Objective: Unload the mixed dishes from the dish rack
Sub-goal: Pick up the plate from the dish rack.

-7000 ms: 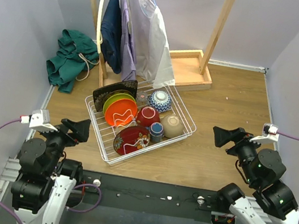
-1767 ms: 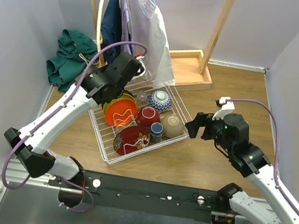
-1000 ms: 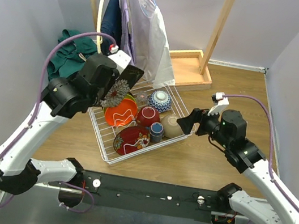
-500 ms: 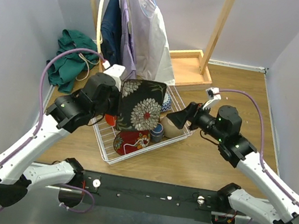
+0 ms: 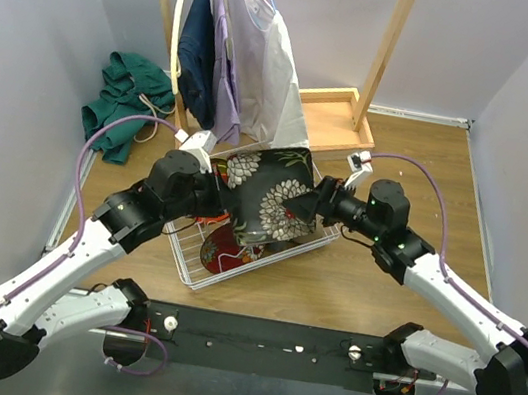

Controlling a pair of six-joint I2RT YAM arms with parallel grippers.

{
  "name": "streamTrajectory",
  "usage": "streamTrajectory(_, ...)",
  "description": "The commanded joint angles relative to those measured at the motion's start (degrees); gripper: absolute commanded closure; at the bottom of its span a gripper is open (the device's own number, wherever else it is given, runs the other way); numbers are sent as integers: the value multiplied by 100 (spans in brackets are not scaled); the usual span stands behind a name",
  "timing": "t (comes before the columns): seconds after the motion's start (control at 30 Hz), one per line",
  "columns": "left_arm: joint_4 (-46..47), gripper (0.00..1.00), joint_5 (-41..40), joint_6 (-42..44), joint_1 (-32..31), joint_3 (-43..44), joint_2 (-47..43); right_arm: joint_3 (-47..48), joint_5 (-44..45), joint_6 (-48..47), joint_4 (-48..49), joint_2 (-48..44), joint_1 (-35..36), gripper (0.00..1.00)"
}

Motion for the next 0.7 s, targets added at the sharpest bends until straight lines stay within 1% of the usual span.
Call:
streamTrajectory(0.0, 1660, 100, 644, -752, 34, -137, -203, -89, -256, 85, 354, 131, 27, 4)
streamTrajectory(0.07, 1731, 100, 707, -848, 43, -269, -195, -98, -282, 94, 416, 140, 27, 6)
streamTrajectory(0.17, 1784, 100, 777, -927, 87, -392, -203, -98, -300, 85, 416, 149, 27, 13)
streamTrajectory(0.2, 1819, 100, 794, -945, 104, -418, -212, -98, -309, 85, 425, 157, 27, 19)
streamTrajectory(0.27, 1845, 100, 838, -989, 131, -489, -195, -106, -326, 94, 416, 166, 27, 26)
streamTrajectory(0.3, 1845, 100, 839, -1015, 174, -515, -212, -115, -335, 94, 425, 175, 27, 34)
streamTrajectory(0.37, 1837, 100, 847, -1033, 218, -568, -212, -124, -326, 94, 416, 166, 35, 43)
streamTrajectory(0.4, 1837, 100, 865, -1042, 245, -594, -212, -124, -326, 94, 399, 158, 27, 54)
streamTrajectory(0.47, 1845, 100, 909, -1042, 332, -647, -221, -124, -274, 103, 373, 131, 27, 66)
streamTrajectory(0.5, 1828, 100, 935, -1042, 376, -664, -212, -124, -265, 94, 355, 105, 27, 78)
streamTrajectory(0.57, 1810, 100, 988, -1042, 473, -717, -203, -115, -230, 85, 311, 61, 27, 89)
streamTrajectory(0.6, 1810, 99, 1014, -1051, 517, -735, -203, -98, -221, 76, 293, 9, 27, 97)
streamTrajectory(0.63, 1819, 97, 1032, -1042, 552, -778, -203, -80, -229, 68, 276, -9, 27, 99)
streamTrajectory(0.67, 1802, 94, 1049, -1051, 622, -805, -203, -63, -221, 50, 223, -27, 27, 99)
